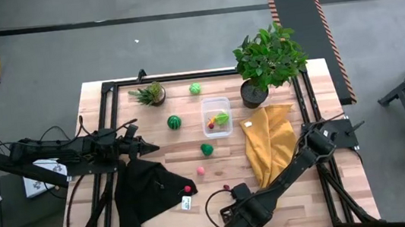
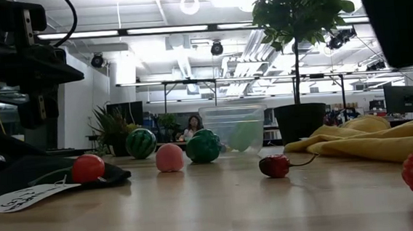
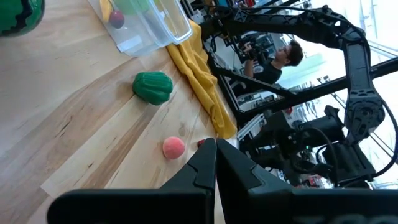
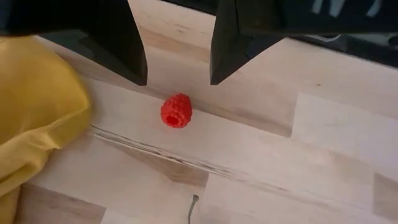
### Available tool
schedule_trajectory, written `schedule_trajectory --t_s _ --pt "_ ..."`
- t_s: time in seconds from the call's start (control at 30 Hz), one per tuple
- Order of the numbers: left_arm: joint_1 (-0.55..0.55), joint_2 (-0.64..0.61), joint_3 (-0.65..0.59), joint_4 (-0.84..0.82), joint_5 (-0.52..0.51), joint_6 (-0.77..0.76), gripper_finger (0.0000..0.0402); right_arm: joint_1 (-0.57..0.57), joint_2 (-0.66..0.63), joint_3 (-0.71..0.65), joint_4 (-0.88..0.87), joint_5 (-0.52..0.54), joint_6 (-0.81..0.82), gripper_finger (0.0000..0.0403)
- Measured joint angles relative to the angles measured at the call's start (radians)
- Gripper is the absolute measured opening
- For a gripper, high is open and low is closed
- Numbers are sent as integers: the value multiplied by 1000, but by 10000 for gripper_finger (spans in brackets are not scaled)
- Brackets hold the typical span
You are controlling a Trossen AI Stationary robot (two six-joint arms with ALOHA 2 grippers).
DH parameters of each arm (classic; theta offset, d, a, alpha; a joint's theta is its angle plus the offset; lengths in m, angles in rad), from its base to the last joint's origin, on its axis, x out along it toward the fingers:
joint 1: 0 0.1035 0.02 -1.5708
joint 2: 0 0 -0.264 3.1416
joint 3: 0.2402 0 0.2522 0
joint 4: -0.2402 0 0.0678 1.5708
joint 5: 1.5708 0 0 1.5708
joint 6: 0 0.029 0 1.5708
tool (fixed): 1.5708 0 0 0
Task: Pick and placing Produce into tupperware
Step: Put the raspberry into the transparent bin
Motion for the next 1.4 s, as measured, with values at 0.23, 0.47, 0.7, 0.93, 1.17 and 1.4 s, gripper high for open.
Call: schedule_trajectory --t_s 0.23,0.47,0.7,0.93,1.17,1.4 --pt "0 0 0 0 0 0 1 -1 17 0 1 0 60 167" --pt "0 0 0 0 0 0 1 -1 31 0 2 2 96 167" --pt "0 0 0 0 0 0 1 -1 67 0 33 1 111 167" --pt "0 0 0 0 0 0 1 -5 77 0 17 7 136 167" --pt "0 0 0 0 0 0 1 -16 77 0 6 36 156 167" --pt "0 0 0 0 0 0 1 -21 77 0 3 40 173 167"
